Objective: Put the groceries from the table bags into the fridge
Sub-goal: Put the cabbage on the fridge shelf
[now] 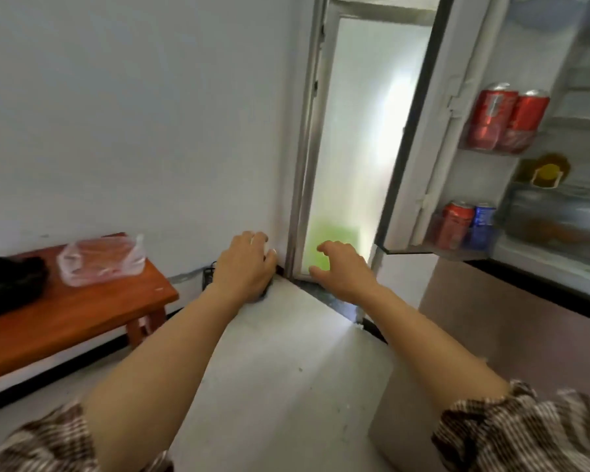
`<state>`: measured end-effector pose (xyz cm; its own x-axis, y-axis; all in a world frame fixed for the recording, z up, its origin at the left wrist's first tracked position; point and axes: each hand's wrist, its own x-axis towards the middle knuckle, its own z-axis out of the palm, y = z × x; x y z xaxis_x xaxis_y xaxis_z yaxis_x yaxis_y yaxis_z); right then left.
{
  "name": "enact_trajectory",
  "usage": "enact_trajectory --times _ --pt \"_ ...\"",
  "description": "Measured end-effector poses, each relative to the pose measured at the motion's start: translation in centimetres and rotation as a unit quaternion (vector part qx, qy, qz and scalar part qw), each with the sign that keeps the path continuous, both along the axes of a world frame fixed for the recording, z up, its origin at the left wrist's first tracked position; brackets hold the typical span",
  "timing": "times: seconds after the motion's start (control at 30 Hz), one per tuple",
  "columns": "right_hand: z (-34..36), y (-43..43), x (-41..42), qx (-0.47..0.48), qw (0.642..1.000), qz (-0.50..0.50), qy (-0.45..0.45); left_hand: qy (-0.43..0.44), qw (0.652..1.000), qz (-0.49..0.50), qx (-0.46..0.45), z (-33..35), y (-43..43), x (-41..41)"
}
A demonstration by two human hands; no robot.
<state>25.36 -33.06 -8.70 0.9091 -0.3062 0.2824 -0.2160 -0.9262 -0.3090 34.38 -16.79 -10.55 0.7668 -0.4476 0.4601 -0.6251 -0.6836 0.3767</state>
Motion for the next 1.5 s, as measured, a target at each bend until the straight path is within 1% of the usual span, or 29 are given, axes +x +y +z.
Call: enact_trajectory --times 0.17,0.3,0.43,0.67,0.73,0.8,0.9,0.93,1.0,1.03,1.1,1.2,1.27,1.33,1.4,1.5 --pt "-3.2 14.4 9.1 0.003 0.997 0.081 0.009 -0.011 0.995 0.092 0.033 -2.4 15.5 6.4" --pt "-5.5 26.3 15.6 0.010 0.992 0.128 0.020 0.016 0.986 0.155 0.056 -3.8 27.8 10.9" --pt "-7.7 36.8 20.7 0.037 0.980 0.184 0.058 0.032 0.972 0.223 0.066 -5.5 38.7 14.0" --pt "-10.8 51.3 29.0 0.027 0.954 0.282 0.095 0.071 0.946 0.314 0.023 -9.3 53.9 18.4" --pt "-11.8 54.6 31.5 0.024 0.946 0.305 0.106 0.089 0.936 0.339 0.025 -10.6 57.5 20.0" --pt "-12.9 57.8 34.3 0.023 0.939 0.323 0.115 0.106 0.928 0.355 0.033 -11.6 61.1 21.8" --pt "-14.5 62.4 38.6 0.029 0.932 0.339 0.121 0.116 0.917 0.362 0.118 -13.4 66.0 25.1" --pt "-15.0 63.9 40.1 0.033 0.930 0.345 0.123 0.125 0.914 0.365 0.122 -13.9 67.4 26.3" --pt "-16.1 66.6 42.7 0.050 0.925 0.353 0.133 0.129 0.911 0.375 0.113 -14.9 69.6 28.4" --pt "-16.6 67.9 43.7 0.058 0.922 0.355 0.143 0.131 0.910 0.383 0.090 -15.3 70.6 29.2" --pt "-17.7 70.4 45.8 0.065 0.915 0.364 0.163 0.144 0.902 0.406 0.016 -16.2 72.5 31.0" --pt "-19.2 73.7 48.3 0.082 0.904 0.371 0.194 0.169 0.901 0.400 -0.019 -17.9 75.2 33.5" --pt "-20.3 75.6 49.7 0.100 0.898 0.369 0.216 0.185 0.904 0.386 -0.017 -18.9 76.5 35.0" --pt "-21.4 77.4 51.1 0.123 0.894 0.361 0.237 0.199 0.907 0.371 0.008 -19.8 77.6 36.8" --pt "-22.5 79.2 52.1 0.162 0.891 0.338 0.255 0.220 0.912 0.345 0.029 -20.6 78.9 38.9" --pt "-24.2 81.7 53.4 0.220 0.892 0.290 0.268 0.266 0.918 0.293 0.032 -21.4 80.8 41.7"
